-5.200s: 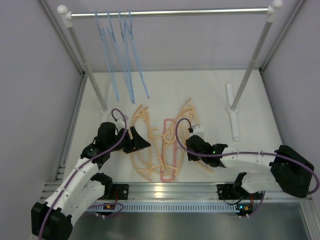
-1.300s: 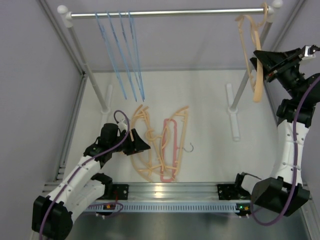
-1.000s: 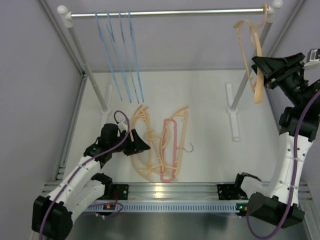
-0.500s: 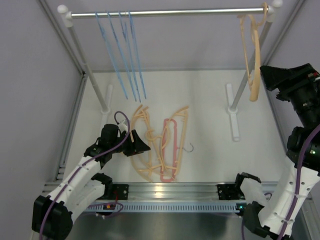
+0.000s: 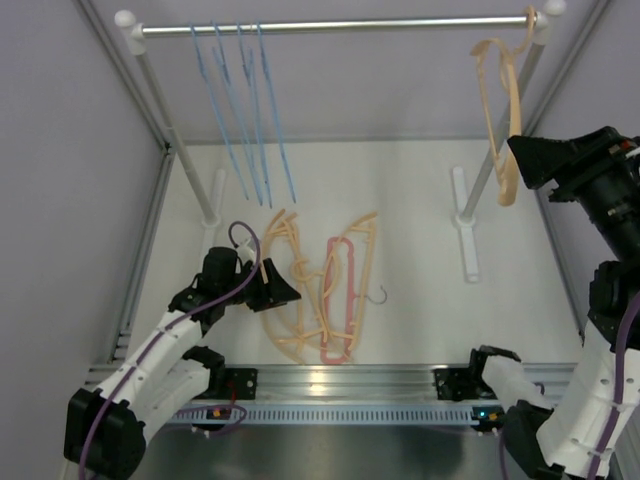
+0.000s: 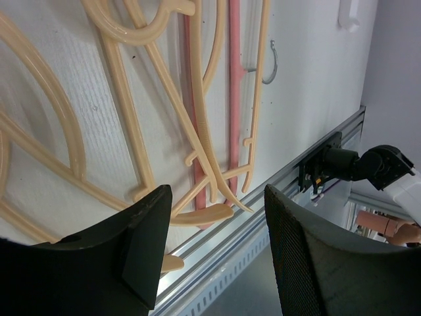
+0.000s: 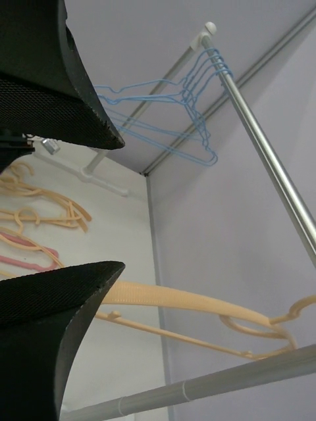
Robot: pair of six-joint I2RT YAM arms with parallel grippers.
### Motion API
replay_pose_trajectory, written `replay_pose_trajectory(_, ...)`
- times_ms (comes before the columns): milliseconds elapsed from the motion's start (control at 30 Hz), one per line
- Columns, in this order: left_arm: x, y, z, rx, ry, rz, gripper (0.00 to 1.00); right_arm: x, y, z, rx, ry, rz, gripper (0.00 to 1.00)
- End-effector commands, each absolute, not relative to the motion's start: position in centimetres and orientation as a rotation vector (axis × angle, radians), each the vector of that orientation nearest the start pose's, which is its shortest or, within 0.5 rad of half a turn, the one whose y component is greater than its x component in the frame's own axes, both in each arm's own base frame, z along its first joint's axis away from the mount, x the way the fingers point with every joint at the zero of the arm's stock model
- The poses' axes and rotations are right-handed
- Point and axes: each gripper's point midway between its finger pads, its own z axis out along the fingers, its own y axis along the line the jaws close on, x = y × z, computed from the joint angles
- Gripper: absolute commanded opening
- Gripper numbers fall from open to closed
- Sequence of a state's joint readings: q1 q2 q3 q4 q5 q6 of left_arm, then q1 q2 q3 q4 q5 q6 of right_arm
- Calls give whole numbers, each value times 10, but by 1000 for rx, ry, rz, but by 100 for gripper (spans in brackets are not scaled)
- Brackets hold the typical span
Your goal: Organize the hangers
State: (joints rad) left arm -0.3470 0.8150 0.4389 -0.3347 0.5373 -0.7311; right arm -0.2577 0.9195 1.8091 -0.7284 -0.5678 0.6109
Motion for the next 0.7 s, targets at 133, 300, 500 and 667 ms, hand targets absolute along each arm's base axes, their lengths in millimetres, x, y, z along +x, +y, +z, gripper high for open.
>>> replay_pose_trajectory(133,196,-189,131,-139,2350,-1133,63,232,105,552,33,1576,767,67)
replay_pose_trajectory(300,199,-188,130,-152,2353,-1121,63,256,143,547,23,1649,553,69)
replay_pose_trajectory(500,202,-186,133,-155,2336,-1105,63,263,195,434,-11,1829,393,67)
replay_pose_trajectory(667,206,-182,128,-196,2347,-1069,63,232,238,332,-88,1959,414,50)
